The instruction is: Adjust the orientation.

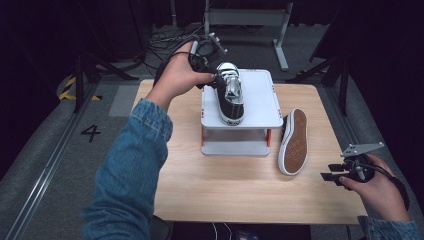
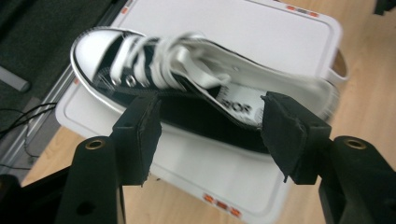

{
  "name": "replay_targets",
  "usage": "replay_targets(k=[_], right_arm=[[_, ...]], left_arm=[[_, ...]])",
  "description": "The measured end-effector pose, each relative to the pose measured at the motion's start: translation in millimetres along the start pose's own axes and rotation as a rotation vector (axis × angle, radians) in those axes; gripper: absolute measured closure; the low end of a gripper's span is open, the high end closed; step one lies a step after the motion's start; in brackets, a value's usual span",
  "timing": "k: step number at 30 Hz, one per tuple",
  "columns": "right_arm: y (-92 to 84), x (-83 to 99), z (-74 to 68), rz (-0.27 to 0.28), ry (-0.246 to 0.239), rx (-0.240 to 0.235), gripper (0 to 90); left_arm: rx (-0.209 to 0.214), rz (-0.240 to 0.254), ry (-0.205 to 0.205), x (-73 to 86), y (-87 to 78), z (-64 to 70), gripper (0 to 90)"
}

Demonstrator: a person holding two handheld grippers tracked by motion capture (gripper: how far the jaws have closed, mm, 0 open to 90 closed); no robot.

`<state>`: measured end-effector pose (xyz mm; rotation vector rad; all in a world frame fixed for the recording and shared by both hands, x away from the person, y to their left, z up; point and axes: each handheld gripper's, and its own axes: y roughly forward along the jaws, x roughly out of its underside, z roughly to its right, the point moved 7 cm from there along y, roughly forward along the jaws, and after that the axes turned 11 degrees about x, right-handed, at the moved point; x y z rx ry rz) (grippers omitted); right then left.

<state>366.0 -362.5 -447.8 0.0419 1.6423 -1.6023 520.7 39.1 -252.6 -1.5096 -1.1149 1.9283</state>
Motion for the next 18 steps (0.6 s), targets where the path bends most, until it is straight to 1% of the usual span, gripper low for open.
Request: replay_targets(k=[1, 2, 4, 5, 6, 7, 8, 10, 11, 13, 14, 16, 17, 18], right_arm=[[1.4, -7.5, 5.5, 0.029, 0.018, 0.01, 52.4], [1.4, -7.5, 5.5, 0.029, 0.018, 0.01, 52.4], [4.9, -15.3, 8.5, 0.056, 0.019, 0.007, 52.3], [7.4, -19.1, 8.8, 0.066, 0.022, -0.001, 52.4], [10.3, -22.1, 9.0, 0.061, 0.033, -0.01, 52.7], [14.7, -26.9, 9.6, 0.053, 0.038, -0.016, 53.8], [17.3, -30.3, 11.0, 0.047, 0.03, -0.008, 54.4], [21.6, -37.3, 11.8, 0.035, 0.035, -0.011, 58.4], [23.5, -41.0, 12.4, 0.036, 0.03, -0.01, 60.9], [25.9, -48.3, 13.9, 0.025, 0.028, 0.003, 73.7], [26.6, -51.5, 14.8, 0.023, 0.025, 0.012, 77.6], [29.1, -57.3, 15.4, 0.026, 0.023, 0.017, 82.7], [30.7, -60.3, 15.5, 0.028, 0.025, 0.019, 85.0], [32.2, -63.3, 15.7, 0.034, 0.026, 0.017, 87.1]], left_arm=[[0.004, 0.0, 0.005, 8.0, -4.9, 4.7, 36.0], [0.002, 0.006, 0.002, 14.7, -8.2, 8.6, 36.0], [-0.003, 0.011, -0.008, 28.4, -13.1, 16.8, 34.1], [0.019, 0.02, -0.011, 34.1, -14.5, 21.6, 34.2], [0.054, 0.049, -0.018, 40.8, -15.3, 28.1, 34.5], [0.059, 0.051, -0.021, 45.9, -16.2, 30.9, 34.3], [0.046, 0.049, -0.024, 50.8, -17.0, 32.9, 34.0], [0.017, 0.041, -0.031, 59.8, -17.6, 36.3, 33.0], [0.014, 0.039, -0.037, 65.1, -17.9, 39.0, 32.8], [0.018, 0.056, -0.044, 72.9, -17.2, 44.3, 32.3], [0.023, 0.059, -0.046, 76.2, -17.0, 45.9, 32.1], [0.027, 0.072, -0.065, 85.4, -15.8, 49.6, 31.9], [0.036, 0.082, -0.072, 89.6, -15.0, 51.1, 31.9], [0.057, 0.093, -0.079, 94.3, -13.6, 52.9, 32.2]])
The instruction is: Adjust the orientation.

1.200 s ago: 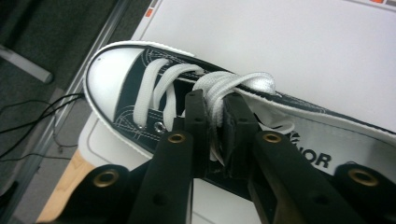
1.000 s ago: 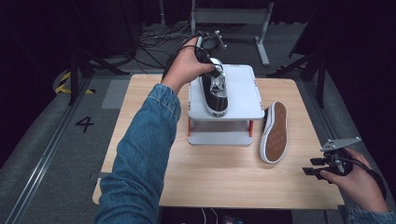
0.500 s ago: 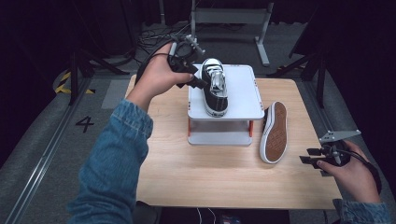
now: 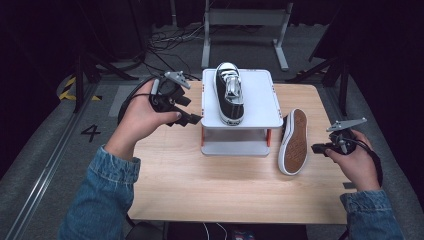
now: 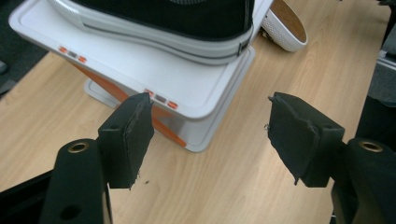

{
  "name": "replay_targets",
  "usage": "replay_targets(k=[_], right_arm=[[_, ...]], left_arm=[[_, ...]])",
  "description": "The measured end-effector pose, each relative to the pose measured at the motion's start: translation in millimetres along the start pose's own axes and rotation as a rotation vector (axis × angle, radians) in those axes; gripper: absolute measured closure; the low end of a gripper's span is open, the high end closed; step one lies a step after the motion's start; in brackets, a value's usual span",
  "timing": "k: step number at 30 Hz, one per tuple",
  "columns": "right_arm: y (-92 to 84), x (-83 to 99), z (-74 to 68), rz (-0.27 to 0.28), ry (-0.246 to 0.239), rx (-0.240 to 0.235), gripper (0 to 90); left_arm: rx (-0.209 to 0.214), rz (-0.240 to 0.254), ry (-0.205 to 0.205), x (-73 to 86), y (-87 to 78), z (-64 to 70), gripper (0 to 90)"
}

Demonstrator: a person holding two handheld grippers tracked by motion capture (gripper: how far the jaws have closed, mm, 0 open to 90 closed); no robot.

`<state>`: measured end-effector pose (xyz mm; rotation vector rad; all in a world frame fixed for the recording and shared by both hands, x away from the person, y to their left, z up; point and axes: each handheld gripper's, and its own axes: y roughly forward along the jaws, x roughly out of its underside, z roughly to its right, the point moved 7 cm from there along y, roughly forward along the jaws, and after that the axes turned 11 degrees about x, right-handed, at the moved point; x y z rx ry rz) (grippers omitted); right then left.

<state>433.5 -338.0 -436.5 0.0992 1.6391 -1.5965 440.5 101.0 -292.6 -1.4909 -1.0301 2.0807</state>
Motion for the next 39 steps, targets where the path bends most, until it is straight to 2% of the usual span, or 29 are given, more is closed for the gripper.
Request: replay_targets(k=[2, 4, 6, 8, 11, 12, 13, 16, 18, 21, 28, 33, 35, 39], right_arm=[[5.1, -6.1, 0.7, 0.017, 0.003, -0.005, 90.0], [9.3, -8.9, 1.4, 0.021, 0.011, -0.004, 90.0], [14.9, -9.7, 2.2, 0.019, 0.031, -0.002, 90.0], [19.9, -9.4, 3.5, 0.018, 0.046, 0.003, 90.0], [28.3, -8.3, 4.7, 0.018, 0.068, 0.009, 90.0], [31.6, -7.9, 4.9, 0.02, 0.068, 0.005, 90.0], [34.4, -7.0, 4.0, 0.014, 0.078, -0.001, 90.0], [42.8, -3.8, 6.2, -0.002, 0.072, 0.021, 90.0], [46.5, -2.8, 6.9, -0.005, 0.081, 0.03, 90.0], [50.7, -1.9, 7.4, -0.002, 0.091, 0.041, 88.2], [62.5, 15.4, 14.6, -0.039, 0.117, 0.073, 87.5], [64.1, 23.1, 22.7, -0.036, 0.174, 0.071, 81.6], [66.1, 26.5, 24.6, -0.056, 0.168, 0.082, 79.8], [62.8, 27.5, 27.3, -0.048, 0.171, 0.092, 76.1]], left_arm=[[0.012, 0.005, -0.013, 7.1, 2.1, 0.3, 33.0], [-0.019, -0.016, -0.024, 18.5, 7.2, 0.0, 33.1], [-0.032, -0.022, -0.023, 27.8, 11.9, 2.1, 33.2], [-0.019, -0.011, -0.023, 35.5, 17.8, 5.4, 33.1], [0.031, 0.016, -0.034, 46.0, 31.0, 10.4, 33.0], [0.039, 0.006, -0.041, 49.7, 34.8, 11.1, 32.9], [0.038, -0.005, -0.042, 53.2, 37.8, 11.2, 32.7], [0.009, -0.006, -0.049, 60.9, 41.1, 12.2, 32.0], [-0.002, 0.002, -0.057, 64.5, 41.5, 12.9, 32.0], [-0.026, -0.026, -0.07, 69.9, 42.8, 11.2, 31.3], [-0.018, -0.023, -0.088, 76.0, 44.6, 10.2, 30.9], [-0.021, -0.023, -0.107, 79.2, 46.4, 7.2, 30.9], [-0.026, -0.024, -0.114, 80.8, 46.7, 5.8, 30.9], [-0.028, -0.022, -0.123, 84.3, 46.2, 4.2, 30.8]])
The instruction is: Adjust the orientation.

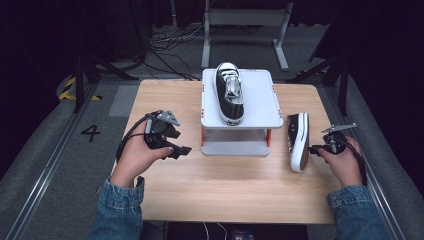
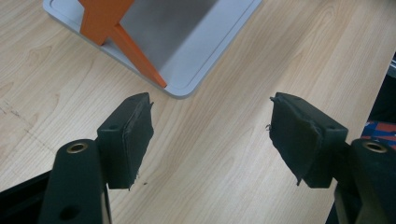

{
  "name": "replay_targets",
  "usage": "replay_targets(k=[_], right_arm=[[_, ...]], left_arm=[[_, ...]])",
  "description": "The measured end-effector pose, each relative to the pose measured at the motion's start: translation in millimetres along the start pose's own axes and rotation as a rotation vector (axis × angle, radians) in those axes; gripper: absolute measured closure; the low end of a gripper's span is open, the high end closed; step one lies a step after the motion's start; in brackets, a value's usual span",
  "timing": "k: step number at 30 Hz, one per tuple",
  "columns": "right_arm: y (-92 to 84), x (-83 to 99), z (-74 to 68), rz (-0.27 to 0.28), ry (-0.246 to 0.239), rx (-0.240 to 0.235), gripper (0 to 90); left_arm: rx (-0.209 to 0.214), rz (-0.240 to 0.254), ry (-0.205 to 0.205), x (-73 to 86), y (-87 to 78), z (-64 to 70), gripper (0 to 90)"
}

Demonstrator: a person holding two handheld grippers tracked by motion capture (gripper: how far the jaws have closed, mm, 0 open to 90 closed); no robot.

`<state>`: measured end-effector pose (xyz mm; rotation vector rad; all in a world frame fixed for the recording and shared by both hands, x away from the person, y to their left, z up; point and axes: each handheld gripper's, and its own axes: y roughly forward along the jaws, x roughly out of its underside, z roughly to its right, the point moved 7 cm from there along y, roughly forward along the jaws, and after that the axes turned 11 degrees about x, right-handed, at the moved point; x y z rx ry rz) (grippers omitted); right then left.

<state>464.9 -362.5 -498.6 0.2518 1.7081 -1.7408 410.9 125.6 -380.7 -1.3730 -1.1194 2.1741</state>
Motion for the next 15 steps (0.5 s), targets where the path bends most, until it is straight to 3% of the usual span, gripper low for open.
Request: replay_targets(k=[5, 9, 10, 11, 15], right_arm=[[-20.3, -13.1, 6.4, 0.071, 0.0, 0.016, 77.3], [-42.2, -35.3, 0.4, 0.172, -0.01, 0.035, 78.7], [-42.2, -35.3, 0.4, 0.172, -0.01, 0.035, 78.7], [-50.2, -48.8, -10.9, 0.22, -0.036, 0.018, 78.3], [-46.5, -58.4, -28.5, 0.215, -0.087, -0.006, 78.6]], left_arm=[[-0.024, -0.003, -0.019, 7.5, -4.5, -0.4, 30.7], [-0.039, 0.001, -0.033, 15.3, -9.0, 1.7, 30.7], [-0.039, 0.001, -0.033, 15.3, -9.0, 1.7, 30.7], [-0.048, 0.004, -0.044, 20.4, -12.3, 2.6, 30.6], [-0.058, 0.0, -0.058, 27.7, -16.2, 2.9, 30.6]])
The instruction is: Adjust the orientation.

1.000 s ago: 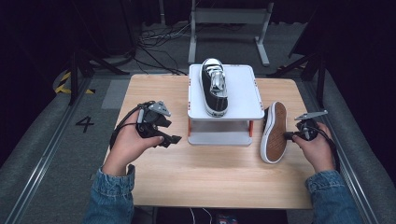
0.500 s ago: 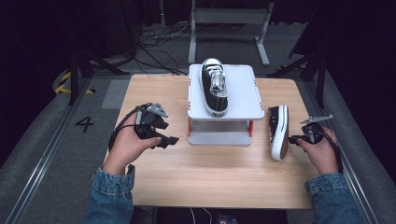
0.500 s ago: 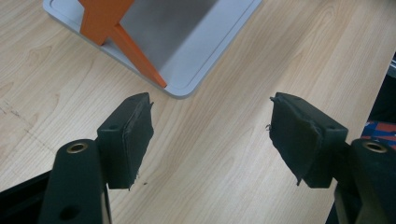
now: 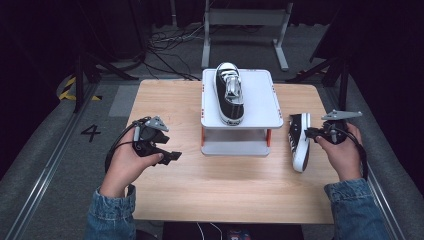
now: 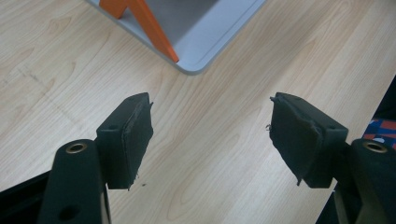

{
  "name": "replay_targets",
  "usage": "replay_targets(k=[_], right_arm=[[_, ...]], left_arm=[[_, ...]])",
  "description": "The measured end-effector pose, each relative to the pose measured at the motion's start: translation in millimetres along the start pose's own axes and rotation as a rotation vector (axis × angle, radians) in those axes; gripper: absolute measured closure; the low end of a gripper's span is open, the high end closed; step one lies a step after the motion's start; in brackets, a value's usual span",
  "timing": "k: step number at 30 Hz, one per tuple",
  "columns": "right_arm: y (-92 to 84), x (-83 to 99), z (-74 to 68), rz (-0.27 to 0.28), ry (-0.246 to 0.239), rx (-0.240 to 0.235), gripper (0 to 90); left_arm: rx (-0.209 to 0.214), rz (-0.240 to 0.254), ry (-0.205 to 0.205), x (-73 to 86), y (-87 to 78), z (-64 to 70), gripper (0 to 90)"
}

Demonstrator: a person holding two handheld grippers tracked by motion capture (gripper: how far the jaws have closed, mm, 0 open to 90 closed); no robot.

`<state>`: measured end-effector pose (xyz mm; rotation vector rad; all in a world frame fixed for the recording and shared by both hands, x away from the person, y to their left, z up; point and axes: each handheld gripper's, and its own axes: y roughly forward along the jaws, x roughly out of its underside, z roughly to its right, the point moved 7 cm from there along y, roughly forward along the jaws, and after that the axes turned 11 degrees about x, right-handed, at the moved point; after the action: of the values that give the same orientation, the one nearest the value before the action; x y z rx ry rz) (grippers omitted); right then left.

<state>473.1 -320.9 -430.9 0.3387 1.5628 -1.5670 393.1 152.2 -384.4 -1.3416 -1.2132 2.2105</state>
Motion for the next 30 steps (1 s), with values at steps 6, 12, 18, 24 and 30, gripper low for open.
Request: replay_targets(k=[6, 12, 18, 24, 30], right_arm=[[8.1, 4.8, -2.0, -0.044, -0.007, 0.002, 78.1], [-1.2, 14.5, 12.7, -0.023, 0.06, 0.009, 78.2], [-11.7, 25.1, 27.2, -0.018, 0.083, 0.055, 79.2], [-22.4, 44.2, 48.5, -0.045, 0.136, 0.113, 79.8], [-23.3, 64.5, 66.4, -0.104, 0.18, 0.164, 77.9]], left_arm=[[-0.006, -0.003, -0.011, 3.0, 1.0, -2.4, 30.5], [0.006, -0.02, 0.013, -5.7, 9.0, -3.7, 30.5], [0.035, -0.028, 0.04, -17.1, 18.9, -1.2, 30.4], [0.044, -0.043, 0.06, -25.2, 25.7, -1.3, 30.4], [0.066, -0.052, 0.073, -30.0, 29.7, 2.5, 30.3]])
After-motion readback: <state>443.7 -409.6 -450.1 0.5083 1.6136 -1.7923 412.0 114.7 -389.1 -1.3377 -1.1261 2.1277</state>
